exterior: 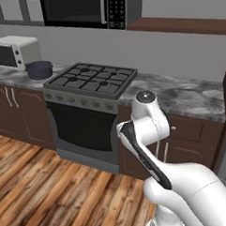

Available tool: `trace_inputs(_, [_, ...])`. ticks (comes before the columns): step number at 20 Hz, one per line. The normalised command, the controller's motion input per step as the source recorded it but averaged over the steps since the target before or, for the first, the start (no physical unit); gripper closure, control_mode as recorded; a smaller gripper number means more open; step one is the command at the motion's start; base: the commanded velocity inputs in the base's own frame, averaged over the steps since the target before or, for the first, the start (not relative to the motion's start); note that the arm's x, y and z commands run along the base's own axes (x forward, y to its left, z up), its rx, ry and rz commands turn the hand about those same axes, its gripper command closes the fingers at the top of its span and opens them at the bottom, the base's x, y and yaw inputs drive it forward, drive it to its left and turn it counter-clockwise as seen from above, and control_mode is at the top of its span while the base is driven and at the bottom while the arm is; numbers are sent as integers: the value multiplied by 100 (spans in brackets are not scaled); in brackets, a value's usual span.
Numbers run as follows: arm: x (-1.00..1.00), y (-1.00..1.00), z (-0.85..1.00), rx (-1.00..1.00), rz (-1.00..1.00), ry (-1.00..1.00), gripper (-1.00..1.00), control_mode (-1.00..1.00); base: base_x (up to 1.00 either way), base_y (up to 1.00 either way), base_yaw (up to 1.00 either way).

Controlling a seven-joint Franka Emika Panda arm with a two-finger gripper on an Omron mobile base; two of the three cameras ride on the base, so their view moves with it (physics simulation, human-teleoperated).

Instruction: Turn on the sink faucet. Then move the lemon wedge from the counter to the sink. Turn off the sink. Move the vegetable from the sink to the pot next to the stove. Finally move the pot to the rear left burner.

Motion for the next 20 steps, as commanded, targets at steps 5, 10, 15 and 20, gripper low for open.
trace_inputs(5, [0,0,0,0,0,0,100,100,85,17,12])
trace_inputs(10, [0,0,0,0,0,0,100,100,74,-10,11])
trace_inputs(15, [0,0,0,0,0,0,100,100,24,79,13])
trace_inputs(20, [0,0,0,0,0,0,100,100,24,100,11])
